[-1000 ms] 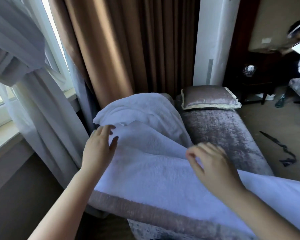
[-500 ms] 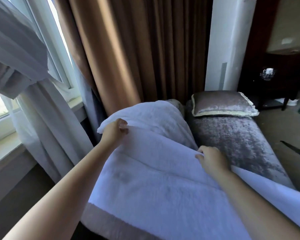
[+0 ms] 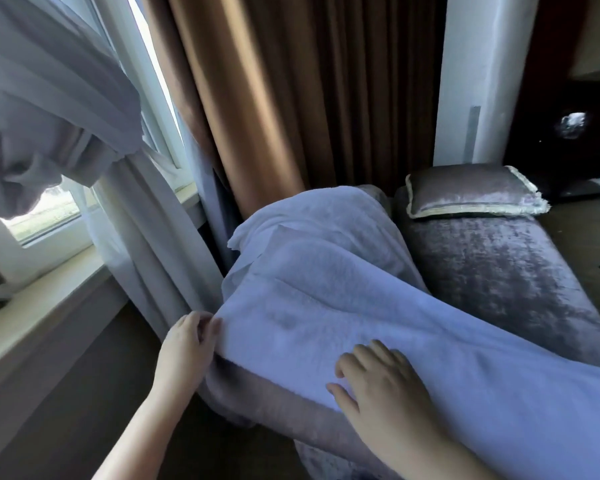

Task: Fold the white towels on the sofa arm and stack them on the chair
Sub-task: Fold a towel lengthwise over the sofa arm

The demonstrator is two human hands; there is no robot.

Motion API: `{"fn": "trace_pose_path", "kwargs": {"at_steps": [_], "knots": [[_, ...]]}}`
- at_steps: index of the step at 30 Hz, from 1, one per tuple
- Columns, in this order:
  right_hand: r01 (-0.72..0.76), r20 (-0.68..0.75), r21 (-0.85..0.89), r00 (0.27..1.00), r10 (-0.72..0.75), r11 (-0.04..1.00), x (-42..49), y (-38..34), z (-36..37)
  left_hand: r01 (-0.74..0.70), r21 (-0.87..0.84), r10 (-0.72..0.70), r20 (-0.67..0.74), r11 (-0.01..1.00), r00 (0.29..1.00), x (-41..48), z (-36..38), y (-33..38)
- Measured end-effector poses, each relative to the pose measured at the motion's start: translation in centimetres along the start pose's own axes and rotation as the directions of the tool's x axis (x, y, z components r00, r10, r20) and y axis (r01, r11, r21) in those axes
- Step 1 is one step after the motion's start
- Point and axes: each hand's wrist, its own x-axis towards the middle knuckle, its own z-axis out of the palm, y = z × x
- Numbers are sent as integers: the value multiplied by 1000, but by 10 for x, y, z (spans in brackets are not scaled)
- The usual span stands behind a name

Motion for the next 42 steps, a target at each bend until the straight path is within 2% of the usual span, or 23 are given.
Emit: {"fn": "trace_pose_path", "kwargs": {"at_steps": [2, 4, 6, 7, 10, 14, 15, 16, 18, 20, 24, 28, 29, 31, 32, 34, 35, 37, 39, 41, 42], "knots": [[-8, 24, -57, 1000, 9, 998, -15, -7, 12, 78, -77, -74, 54, 994, 996, -10, 3, -9], [-5, 38, -107, 999, 9, 994, -21, -7, 20, 163, -255, -151, 64, 953, 986, -12, 3, -13], [13, 27, -126, 1000, -10, 992, -21, -7, 22, 270, -503, -232, 139, 821, 963, -11, 0, -11], [22, 14, -128, 1000, -20, 992, -20, -7, 23, 304, -566, -239, 187, 766, 953, -9, -1, -10], [48, -70, -119, 996, -57, 992, -21, -8, 21, 360, -594, -217, 300, 719, 929, -4, -4, -9], [94, -145, -105, 983, -108, 990, -23, -15, 11, 425, -727, -151, 413, 540, 898, -1, -12, -18], [102, -140, -109, 983, -117, 989, -25, -17, 10, 426, -730, -138, 422, 534, 896, -2, -13, -21], [103, -134, -114, 984, -118, 988, -26, -17, 11, 416, -709, -136, 418, 569, 898, -3, -14, -26], [85, -110, -117, 989, -98, 990, -31, -15, 17, 377, -626, -139, 395, 682, 908, -8, -11, -36], [75, -72, -124, 994, -84, 990, -35, -11, 24, 348, -560, -144, 375, 752, 916, -10, -6, -44], [91, -29, -59, 995, -93, 994, -33, -9, 18, 330, -510, -166, 340, 795, 926, -5, -4, -42], [-46, -68, -84, 997, 40, 995, -28, 3, 0, 330, -495, -204, 292, 804, 934, 2, -2, -25], [-76, -73, -106, 995, 68, 991, -31, 9, -3, 297, -455, -202, 246, 839, 948, 4, 0, -22], [-98, -86, -132, 992, 88, 986, -41, 24, -10, 162, -258, -156, 47, 952, 987, 4, 2, -9], [-91, -88, -132, 993, 80, 987, -49, 31, -15, 82, -161, -94, -73, 984, 993, 0, 3, 0], [-79, -97, -123, 993, 67, 989, -64, 43, -28, -137, -101, 112, -220, 985, 969, -16, 10, 25], [-85, -104, -118, 992, 72, 989, -73, 49, -36, -271, -103, 241, -237, 957, 941, -28, 16, 39], [-106, -126, -119, 988, 91, 987, -93, 62, -54, -519, -108, 499, -170, 848, 850, -60, 33, 68], [-135, -150, -153, 982, 112, 979, -117, 77, -70, -711, -103, 707, -74, 696, 703, -94, 54, 89], [-186, -158, -198, 975, 156, 962, -140, 93, -86, -815, -114, 819, -25, 568, 574, -122, 72, 104], [-217, -161, -220, 970, 184, 951, -151, 99, -93, -832, -126, 837, -16, 540, 546, -133, 79, 110]]}}
